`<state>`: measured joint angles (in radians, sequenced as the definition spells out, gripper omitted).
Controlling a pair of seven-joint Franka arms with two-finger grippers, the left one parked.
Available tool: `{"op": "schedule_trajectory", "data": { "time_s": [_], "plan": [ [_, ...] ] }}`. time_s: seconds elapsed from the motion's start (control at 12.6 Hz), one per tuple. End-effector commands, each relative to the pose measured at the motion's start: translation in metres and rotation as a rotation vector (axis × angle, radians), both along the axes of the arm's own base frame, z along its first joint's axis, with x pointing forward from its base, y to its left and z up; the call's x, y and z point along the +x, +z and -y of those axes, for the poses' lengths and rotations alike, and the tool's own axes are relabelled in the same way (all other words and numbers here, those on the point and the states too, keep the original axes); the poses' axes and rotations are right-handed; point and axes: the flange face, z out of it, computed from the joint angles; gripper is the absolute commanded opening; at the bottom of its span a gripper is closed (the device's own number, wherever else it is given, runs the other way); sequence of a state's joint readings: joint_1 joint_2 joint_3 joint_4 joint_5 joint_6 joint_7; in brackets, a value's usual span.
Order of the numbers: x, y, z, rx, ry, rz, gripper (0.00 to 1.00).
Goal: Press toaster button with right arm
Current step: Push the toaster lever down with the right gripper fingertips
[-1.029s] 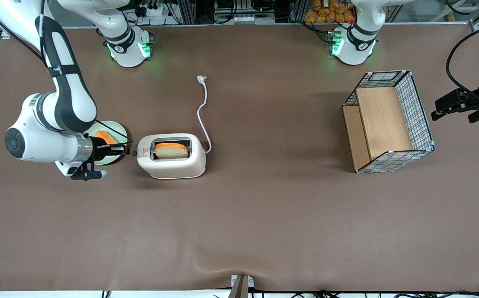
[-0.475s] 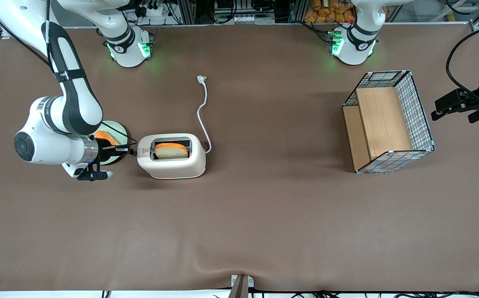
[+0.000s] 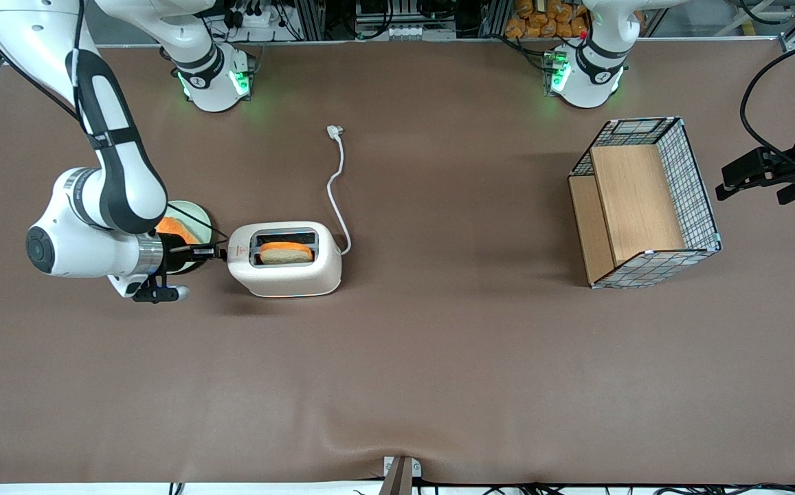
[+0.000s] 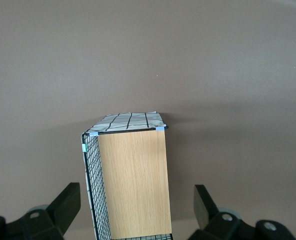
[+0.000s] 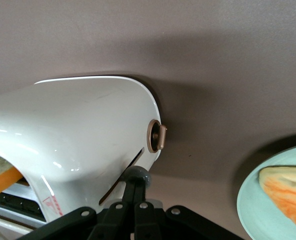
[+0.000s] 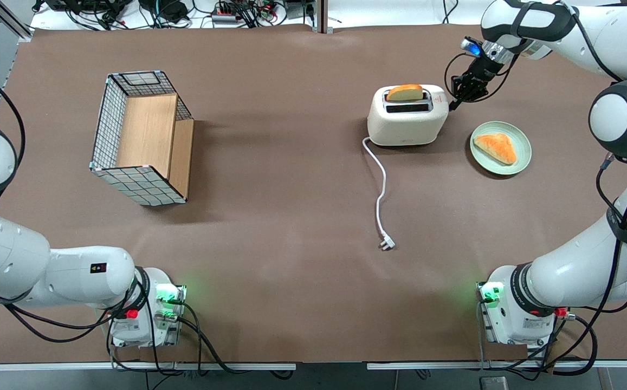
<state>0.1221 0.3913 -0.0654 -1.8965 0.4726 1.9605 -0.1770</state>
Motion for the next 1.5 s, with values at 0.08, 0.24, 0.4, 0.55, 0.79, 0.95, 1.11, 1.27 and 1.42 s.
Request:
{"op": "schedule_trajectory", "data": {
  "time_s": [0.08,0.24,0.4,0.55,0.79,0.95,1.11,1.27,1.42],
  "plan": [
    [-0.001,-0.025,0.013,0.087,-0.005,0.004,0.0],
    [-0.001,-0.032,0.018,0.097,-0.009,0.0,0.0],
    [-0.001,-0.037,0.017,0.11,-0.01,-0.002,0.0],
    [-0.001,-0.048,0.017,0.123,-0.007,0.0,0.0],
    [-0.001,-0.061,0.02,0.122,0.005,0.007,0.0],
    [-0.001,-0.066,0.02,0.133,-0.006,0.005,0.0],
    [-0.001,-0.072,0.019,0.142,0.001,0.012,0.0],
    [-0.001,-0.077,0.02,0.14,0.007,0.019,0.0],
    [-0.001,-0.074,0.018,0.141,0.01,0.02,0.0]
  ]
}}
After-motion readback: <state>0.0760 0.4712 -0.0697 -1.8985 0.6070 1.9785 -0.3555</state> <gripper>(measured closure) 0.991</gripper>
